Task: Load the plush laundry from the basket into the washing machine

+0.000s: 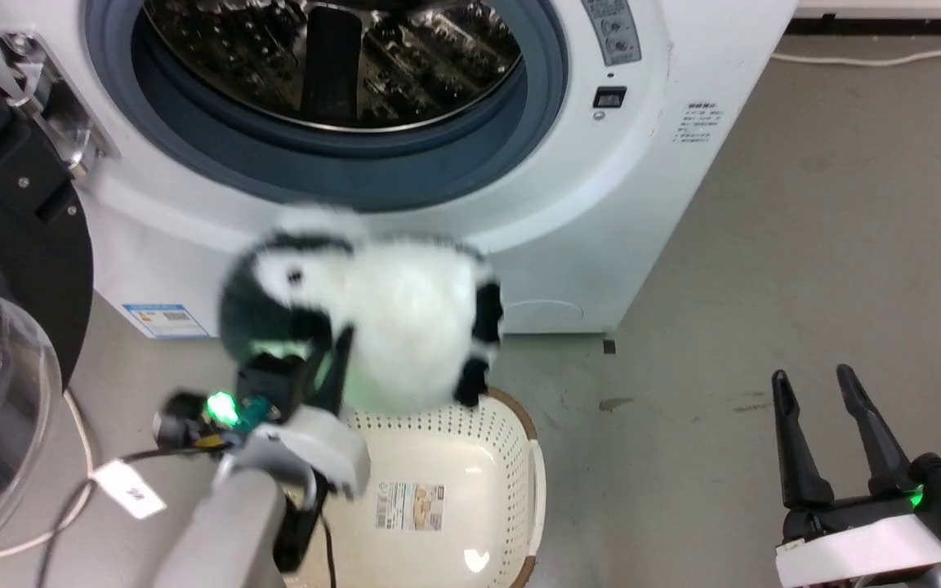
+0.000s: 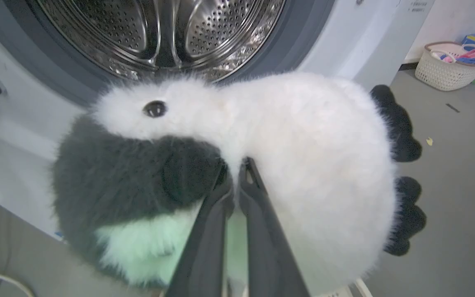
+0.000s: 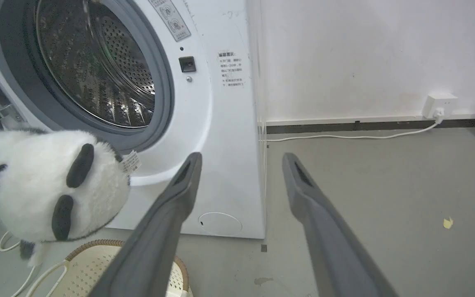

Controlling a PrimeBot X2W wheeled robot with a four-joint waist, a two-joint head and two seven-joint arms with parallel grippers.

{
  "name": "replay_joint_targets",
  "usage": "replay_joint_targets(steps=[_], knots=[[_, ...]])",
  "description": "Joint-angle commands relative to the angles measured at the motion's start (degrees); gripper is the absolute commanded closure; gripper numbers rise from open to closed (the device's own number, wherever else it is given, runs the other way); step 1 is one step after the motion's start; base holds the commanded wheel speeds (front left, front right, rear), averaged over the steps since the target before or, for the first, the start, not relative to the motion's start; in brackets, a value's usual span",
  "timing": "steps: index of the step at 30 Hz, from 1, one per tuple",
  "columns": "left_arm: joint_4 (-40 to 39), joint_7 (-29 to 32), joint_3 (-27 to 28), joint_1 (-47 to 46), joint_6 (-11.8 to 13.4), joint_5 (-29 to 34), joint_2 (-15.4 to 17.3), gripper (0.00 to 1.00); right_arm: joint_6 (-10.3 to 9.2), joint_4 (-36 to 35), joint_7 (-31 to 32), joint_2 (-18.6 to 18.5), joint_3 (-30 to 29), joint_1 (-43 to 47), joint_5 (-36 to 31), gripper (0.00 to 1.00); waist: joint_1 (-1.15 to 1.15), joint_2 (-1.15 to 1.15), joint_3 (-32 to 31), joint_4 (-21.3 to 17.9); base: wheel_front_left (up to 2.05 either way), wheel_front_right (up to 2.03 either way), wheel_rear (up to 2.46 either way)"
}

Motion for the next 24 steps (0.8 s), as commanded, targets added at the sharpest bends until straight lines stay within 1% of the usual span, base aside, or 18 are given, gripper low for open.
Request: replay_joint_targets(steps=[1, 3, 5, 7, 10, 14, 17, 20, 24], knots=[[-3.5, -0.4, 0.9, 0.1, 0.6, 0.7, 0.4, 1.00, -0.05, -0.4, -0.2, 0.1, 0.0, -0.4, -0.3, 0.00, 0.02, 0.00, 1.2, -0.2, 0.00, 0.00, 0.00], [-8.5, -0.4, 2.2, -0.5, 1.2, 1.2, 0.8, 1.00, -0.05, -0.6, -0.2, 0.1, 0.3, -1.0, -0.1, 0.00, 0.02, 0.00, 2.8, -0.6, 0.00, 0.00, 0.00], [-11.7, -0.4, 3.0, -2.1, 1.4, 1.6, 1.3, 1.00, -0.05, -0.8, -0.2, 0.1, 0.8, -1.9, 0.1, 0.00, 0.02, 0.00, 5.0, -1.2, 0.00, 0.00, 0.00], [-13.0, -0.4, 3.4, -4.7, 1.2, 1.9, 1.8, 1.00, -0.05, -0.9, -0.2, 0.1, 1.5, -2.9, 0.3, 0.00, 0.02, 0.00, 6.9, -1.9, 0.00, 0.00, 0.00], [-13.6, 1.3, 3.8, -10.6, 0.8, 2.4, 2.7, 1.00, -0.05, -0.9, -0.2, 0.1, 2.3, -4.6, 0.8, 0.00, 0.02, 0.00, 10.5, -3.5, 0.00, 0.00, 0.00], [-12.4, 5.3, 5.1, -20.5, 0.6, 2.6, 4.2, 1.00, -0.05, -0.9, -0.2, 0.1, 3.1, -7.1, 2.1, 0.00, 0.02, 0.00, 15.6, -6.1, 0.00, 0.00, 0.00], [-10.4, 9.4, 6.3, -28.3, 0.5, 2.9, 6.2, 1.00, -0.05, -0.8, -0.2, 0.1, 4.1, -9.0, 3.6, 0.00, 0.02, 0.00, 19.7, -8.7, 0.00, 0.00, 0.00], [-7.7, 13.1, 6.4, -36.1, -0.8, 3.3, 8.0, 1.00, -0.05, -0.9, -0.2, 0.1, 4.6, -10.4, 5.4, 0.00, 0.02, 0.00, 23.2, -10.7, 0.00, 0.00, 0.00], [-2.0, 16.9, 6.7, -46.7, -2.2, 4.0, 10.4, 1.00, -0.05, -0.7, -0.2, 0.1, 6.2, -12.5, 7.5, 0.00, 0.02, 0.00, 27.7, -13.2, 0.00, 0.00, 0.00]])
